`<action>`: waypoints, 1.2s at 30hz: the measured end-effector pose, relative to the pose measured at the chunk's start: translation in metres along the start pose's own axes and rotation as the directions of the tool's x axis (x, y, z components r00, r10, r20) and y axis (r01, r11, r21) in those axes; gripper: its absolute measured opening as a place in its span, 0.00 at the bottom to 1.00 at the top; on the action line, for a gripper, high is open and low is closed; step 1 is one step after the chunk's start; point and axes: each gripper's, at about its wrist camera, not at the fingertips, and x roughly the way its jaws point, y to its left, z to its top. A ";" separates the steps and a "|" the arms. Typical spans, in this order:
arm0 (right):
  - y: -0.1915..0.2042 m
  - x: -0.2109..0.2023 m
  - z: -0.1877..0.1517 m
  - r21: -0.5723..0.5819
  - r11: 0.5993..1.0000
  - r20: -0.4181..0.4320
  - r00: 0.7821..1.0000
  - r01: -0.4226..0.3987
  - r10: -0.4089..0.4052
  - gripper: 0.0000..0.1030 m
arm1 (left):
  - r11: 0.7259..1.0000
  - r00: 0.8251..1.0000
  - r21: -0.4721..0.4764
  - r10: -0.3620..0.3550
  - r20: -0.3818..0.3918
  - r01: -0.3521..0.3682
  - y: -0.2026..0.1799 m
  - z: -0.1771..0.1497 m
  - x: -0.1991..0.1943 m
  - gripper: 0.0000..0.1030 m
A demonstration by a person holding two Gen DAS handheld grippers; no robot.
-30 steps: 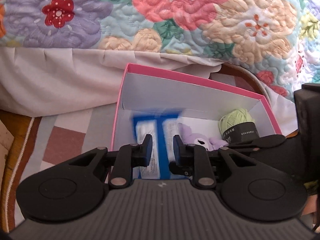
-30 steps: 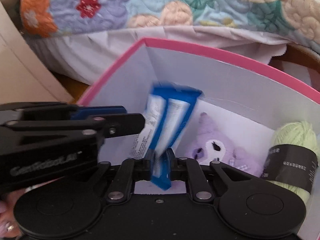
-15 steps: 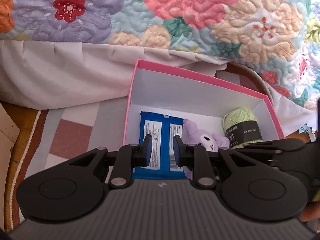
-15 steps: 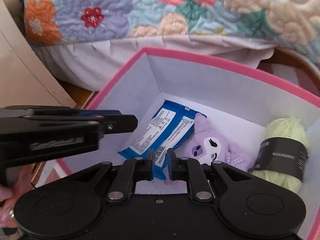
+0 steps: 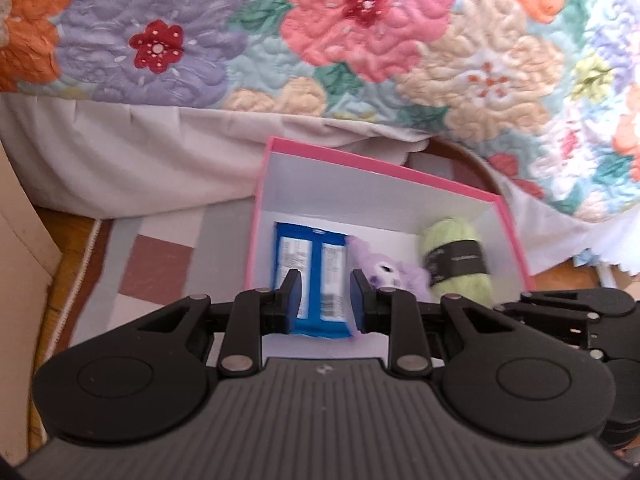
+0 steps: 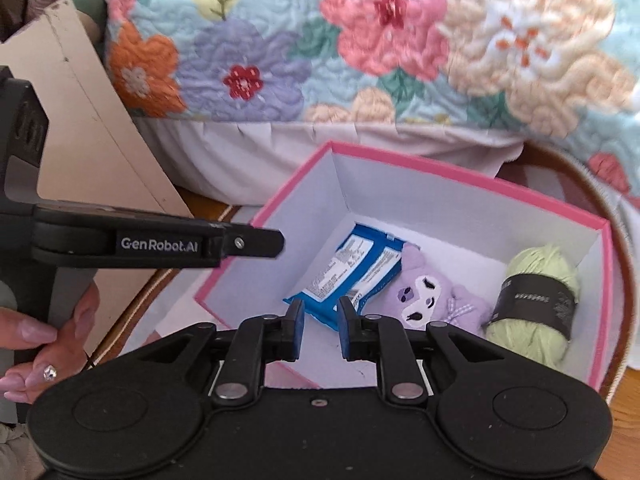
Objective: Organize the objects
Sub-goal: 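Lower the wet-wipe pack into the box and open the left tool, then withdraw the left tool from the box toward the tissue pack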
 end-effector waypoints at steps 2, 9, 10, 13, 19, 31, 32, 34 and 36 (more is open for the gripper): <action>0.006 -0.006 0.000 -0.026 0.999 0.007 1.000 0.020 -0.020 0.22 | 1.000 1.000 0.014 0.009 0.002 -0.009 -0.006 -0.002 -0.007 0.25; 0.019 -0.039 0.000 -0.053 0.996 0.039 0.997 0.069 -0.067 0.30 | 1.000 1.000 0.030 0.003 0.010 -0.004 -0.023 -0.002 -0.042 0.27; 0.021 -0.044 -0.001 -0.058 0.995 0.043 0.996 0.082 -0.079 0.31 | 0.999 1.000 0.035 0.010 0.008 -0.010 -0.026 -0.003 -0.049 0.28; 0.024 -0.058 -0.003 -0.056 0.995 0.051 0.995 0.087 -0.084 0.33 | 0.998 0.999 0.055 0.016 -0.030 -0.015 -0.033 -0.003 -0.062 0.29; 0.031 -0.076 -0.001 -0.050 0.994 0.053 0.994 0.094 -0.092 0.34 | 0.997 0.997 0.073 0.033 -0.072 -0.028 -0.041 -0.007 -0.082 0.29; 0.036 -0.112 -0.010 -0.026 0.995 0.036 0.995 0.098 -0.097 0.51 | 0.987 0.996 0.161 0.023 -0.089 -0.008 -0.056 -0.013 -0.117 0.48; 0.036 -0.115 -0.010 -0.028 0.995 0.039 0.994 0.099 -0.098 0.53 | 0.986 0.996 0.169 0.024 -0.084 -0.010 -0.057 -0.013 -0.120 0.52; 0.039 -0.121 -0.011 -0.038 0.993 0.050 0.993 0.112 -0.110 0.56 | 0.982 0.997 0.190 0.031 -0.074 -0.016 -0.060 -0.014 -0.127 0.56; 0.042 -0.127 -0.013 -0.046 0.991 0.055 0.991 0.122 -0.119 0.60 | 0.977 0.997 0.214 0.032 -0.068 -0.017 -0.064 -0.016 -0.133 0.57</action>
